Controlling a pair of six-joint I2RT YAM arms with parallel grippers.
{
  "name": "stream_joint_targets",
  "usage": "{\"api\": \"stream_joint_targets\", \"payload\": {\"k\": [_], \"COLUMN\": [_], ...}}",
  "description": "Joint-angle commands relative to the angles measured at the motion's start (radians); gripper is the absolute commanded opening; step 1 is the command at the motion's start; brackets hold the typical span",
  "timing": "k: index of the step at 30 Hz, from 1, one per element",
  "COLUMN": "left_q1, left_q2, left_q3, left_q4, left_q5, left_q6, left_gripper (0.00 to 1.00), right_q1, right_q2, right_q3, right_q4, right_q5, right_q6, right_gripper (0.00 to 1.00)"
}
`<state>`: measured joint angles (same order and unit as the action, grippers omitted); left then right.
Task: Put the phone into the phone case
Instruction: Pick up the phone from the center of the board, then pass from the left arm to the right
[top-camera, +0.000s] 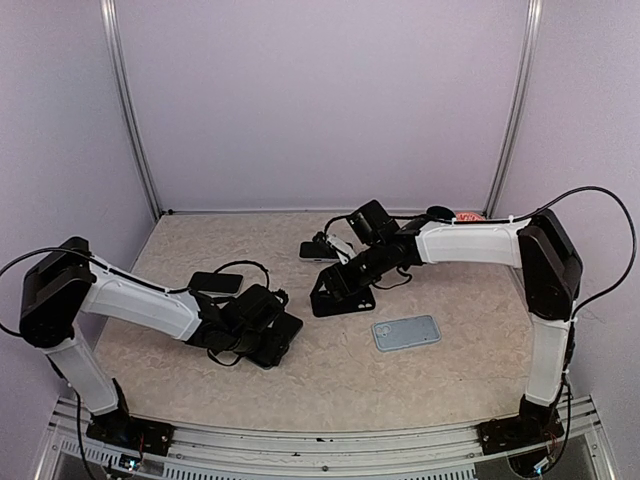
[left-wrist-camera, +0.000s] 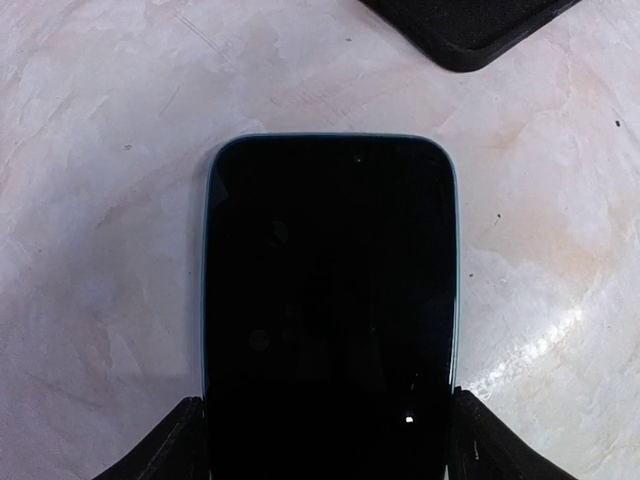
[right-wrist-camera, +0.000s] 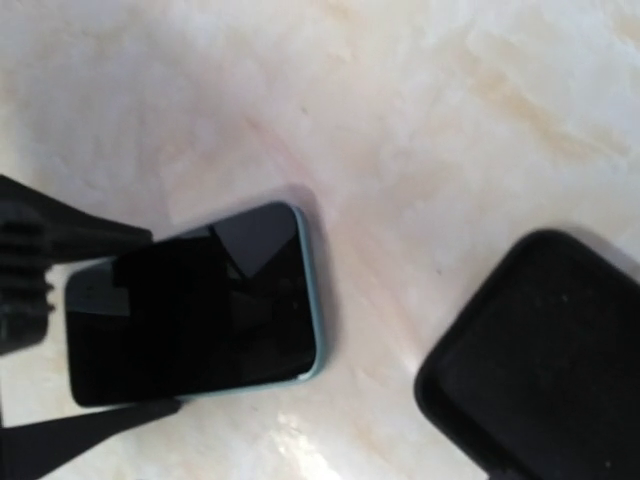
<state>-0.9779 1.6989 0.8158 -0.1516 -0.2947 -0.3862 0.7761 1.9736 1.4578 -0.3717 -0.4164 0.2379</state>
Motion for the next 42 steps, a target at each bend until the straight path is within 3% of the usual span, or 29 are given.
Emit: {"api": "stream_joint_targets", "payload": {"k": [1, 18, 27, 42], "left_q1": [-0.016, -0.081, -0.121, -0.154], "left_q2": [-0.075, -0.174, -0.194, -0.198], "left_q3": [-0.021, -0.057, -0.053, -0.041], "left_q4": [0.036, 0.113, 0.130, 0.141], "left_q5": [-0.044, -0.067, -0.093, -0.123], "left_q6": [0.019, 0.058, 0.080, 0.095], "left_gripper": [0.64, 0.65, 0.65, 0.65], "right_q1": [-0.014, -0.013, -0.012, -0.004], "right_q2": [0.029, 0.088, 0.106, 0.151], "right_q3": [0.041, 0.051, 0.040, 0.027], "right_q4": [-0.007, 0.024, 0.036, 0.076], "right_q5": [-0.110, -0.305, -0.337, -0.461], "right_q6": [0.022, 0.081, 0.092, 0.126], "right_gripper": [0.71, 0.71, 0.70, 0.61]}}
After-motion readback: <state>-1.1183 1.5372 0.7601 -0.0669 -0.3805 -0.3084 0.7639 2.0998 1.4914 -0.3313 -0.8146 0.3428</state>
